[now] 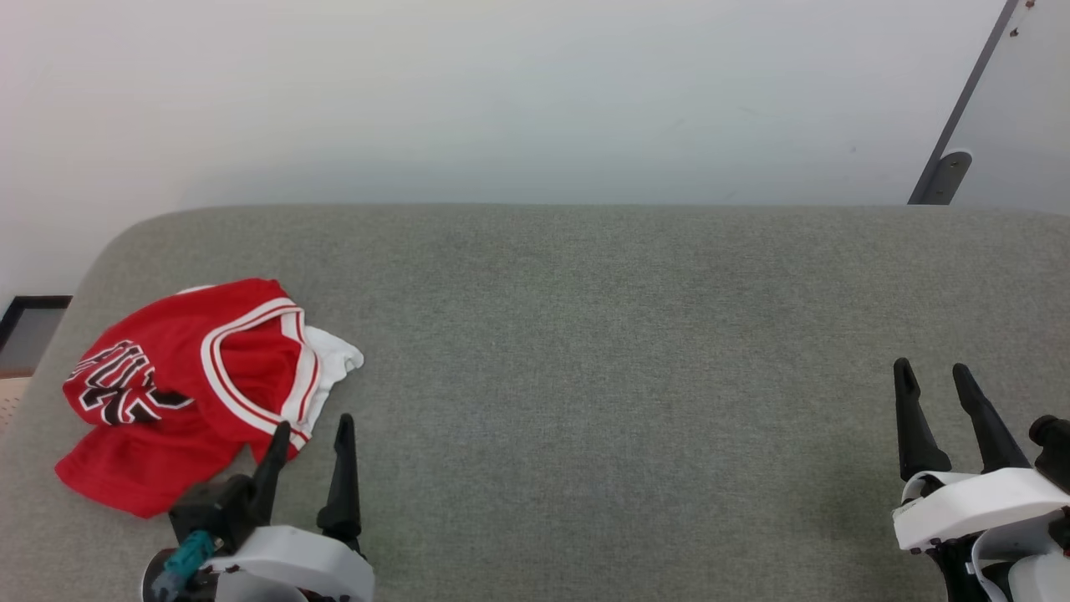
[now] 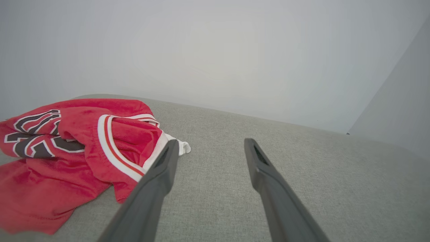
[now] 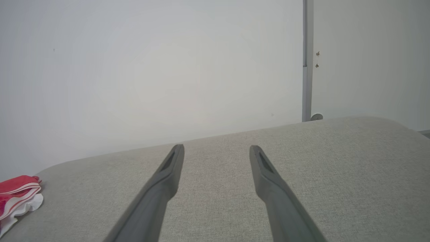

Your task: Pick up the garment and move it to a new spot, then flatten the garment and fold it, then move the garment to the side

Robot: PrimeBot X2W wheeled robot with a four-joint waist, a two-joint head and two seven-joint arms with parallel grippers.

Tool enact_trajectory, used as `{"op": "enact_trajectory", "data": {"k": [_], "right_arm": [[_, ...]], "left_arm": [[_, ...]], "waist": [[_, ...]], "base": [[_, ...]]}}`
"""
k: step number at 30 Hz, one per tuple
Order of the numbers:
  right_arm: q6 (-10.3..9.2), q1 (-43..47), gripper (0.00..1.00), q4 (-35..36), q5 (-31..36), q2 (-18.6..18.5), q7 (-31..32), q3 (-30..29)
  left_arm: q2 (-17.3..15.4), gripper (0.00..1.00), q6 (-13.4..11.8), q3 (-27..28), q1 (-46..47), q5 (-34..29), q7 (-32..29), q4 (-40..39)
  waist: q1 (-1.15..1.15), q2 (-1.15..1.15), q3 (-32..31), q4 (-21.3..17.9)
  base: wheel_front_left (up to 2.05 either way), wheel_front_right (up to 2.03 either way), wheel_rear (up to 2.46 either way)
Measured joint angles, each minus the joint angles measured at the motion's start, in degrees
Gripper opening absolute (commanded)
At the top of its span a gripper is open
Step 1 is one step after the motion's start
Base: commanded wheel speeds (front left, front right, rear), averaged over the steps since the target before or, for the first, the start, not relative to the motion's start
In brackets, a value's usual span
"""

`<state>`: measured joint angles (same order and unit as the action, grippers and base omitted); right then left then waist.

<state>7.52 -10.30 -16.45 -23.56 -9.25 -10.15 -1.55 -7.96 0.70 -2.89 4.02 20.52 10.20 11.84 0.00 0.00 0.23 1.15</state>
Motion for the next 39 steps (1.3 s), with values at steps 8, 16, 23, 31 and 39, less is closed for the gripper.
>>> {"op": "enact_trajectory", "data": {"k": [8, 16, 23, 31, 39], "right_arm": [[0.0, 0.0, 1.0, 0.2, 3.2, -0.1, -1.0, -0.3], [0.0, 0.0, 1.0, 0.5, 4.8, 0.3, -2.0, -0.9], [0.0, 0.1, 1.0, 1.2, 6.9, 0.7, -2.9, -1.9], [0.0, 0.4, 1.0, 1.9, 9.6, 0.9, -3.7, -2.4], [0.0, 1.0, 1.0, 2.5, 11.8, 1.2, -4.5, -2.8]], "left_arm": [[0.2, 1.0, 0.1, -0.2, -0.1, -2.9, 1.0, 0.5], [0.6, 1.0, 1.0, 0.2, -0.2, -5.8, 2.0, 0.5], [0.9, 1.0, 1.8, 0.5, -0.5, -8.9, 2.8, 0.7], [1.8, 1.0, 2.6, 0.9, -0.5, -11.8, 3.7, 0.9], [2.6, 1.0, 3.2, 1.3, -0.5, -15.1, 4.5, 1.3]], "waist": [[0.0, 0.0, -0.1, 0.1], [0.0, 0.0, -0.1, 0.3], [0.0, 0.0, 0.0, 0.6], [0.0, 0.0, 0.2, 1.3], [0.0, 0.0, 0.2, 3.2]], "base": [[0.0, 0.0, 0.0], [0.0, 0.0, 0.0], [0.0, 0.0, 0.0], [0.0, 0.0, 0.0], [0.0, 0.0, 0.0]]}}
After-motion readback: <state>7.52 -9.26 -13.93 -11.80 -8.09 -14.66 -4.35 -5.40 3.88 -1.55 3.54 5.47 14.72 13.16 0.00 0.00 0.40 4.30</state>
